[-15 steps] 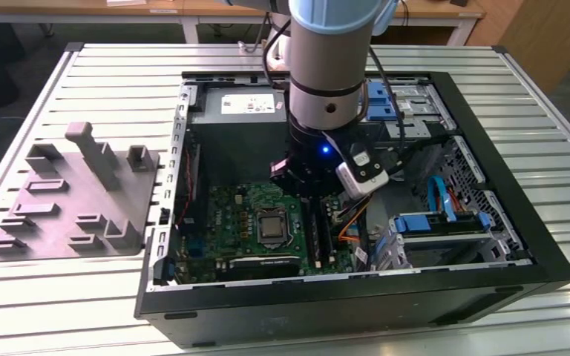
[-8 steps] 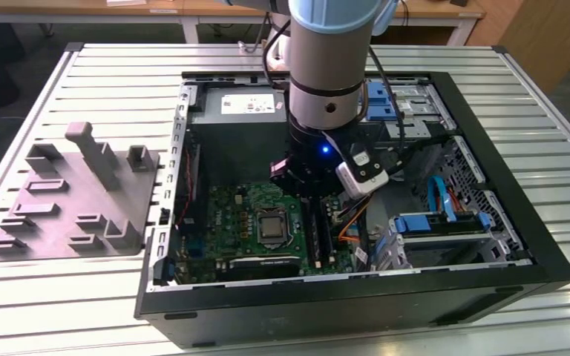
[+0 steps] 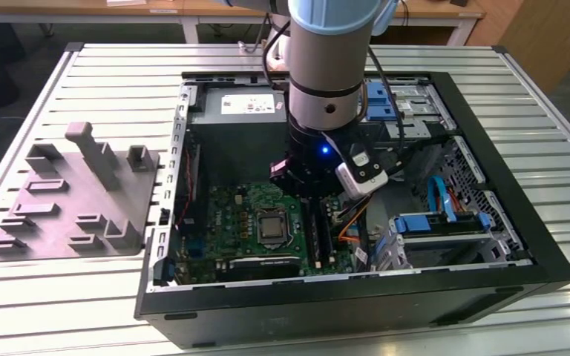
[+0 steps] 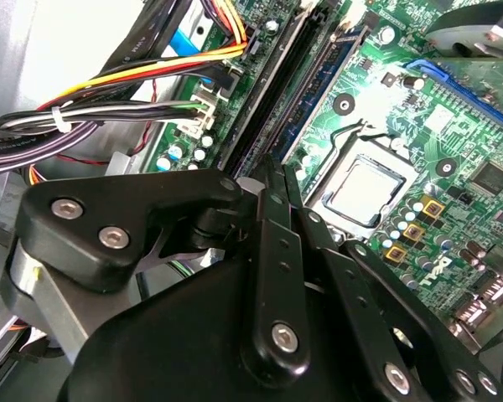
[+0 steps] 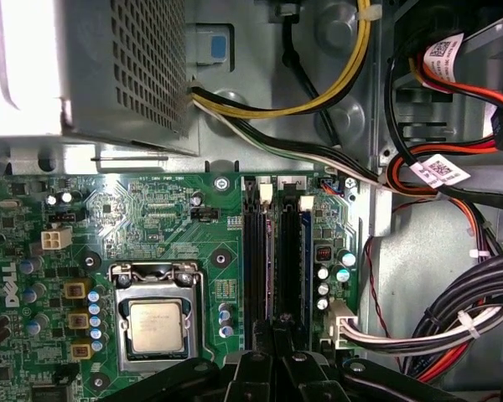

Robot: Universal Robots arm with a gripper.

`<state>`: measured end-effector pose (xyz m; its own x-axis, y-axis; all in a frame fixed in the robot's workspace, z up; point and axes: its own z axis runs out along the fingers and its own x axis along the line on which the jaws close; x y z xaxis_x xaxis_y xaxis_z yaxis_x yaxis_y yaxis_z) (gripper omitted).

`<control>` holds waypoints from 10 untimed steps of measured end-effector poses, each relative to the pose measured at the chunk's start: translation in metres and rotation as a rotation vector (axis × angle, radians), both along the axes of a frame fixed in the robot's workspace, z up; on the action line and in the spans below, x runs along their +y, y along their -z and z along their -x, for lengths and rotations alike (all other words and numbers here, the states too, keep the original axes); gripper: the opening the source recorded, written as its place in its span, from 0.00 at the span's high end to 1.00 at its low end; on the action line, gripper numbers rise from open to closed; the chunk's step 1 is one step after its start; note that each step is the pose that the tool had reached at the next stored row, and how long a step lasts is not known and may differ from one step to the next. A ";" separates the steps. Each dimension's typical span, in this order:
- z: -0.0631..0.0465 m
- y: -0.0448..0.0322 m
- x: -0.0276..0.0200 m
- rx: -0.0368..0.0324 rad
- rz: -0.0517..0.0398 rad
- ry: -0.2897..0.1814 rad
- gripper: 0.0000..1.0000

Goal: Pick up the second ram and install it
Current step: 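Insert the second ram into the second slot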

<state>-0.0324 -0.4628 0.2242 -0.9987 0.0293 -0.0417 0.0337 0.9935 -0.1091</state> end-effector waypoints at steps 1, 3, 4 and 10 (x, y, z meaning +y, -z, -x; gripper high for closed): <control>0.000 0.0000 0.0000 0.0000 0.0000 0.000 0.89; 0.000 0.0001 0.0000 0.0000 -0.0001 0.000 0.89; 0.000 0.0001 0.0000 0.0000 -0.0001 0.000 0.89; 0.001 0.0002 0.0001 -0.0004 -0.0003 0.000 0.89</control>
<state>-0.0333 -0.4627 0.2240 -0.9987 0.0292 -0.0422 0.0336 0.9935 -0.1088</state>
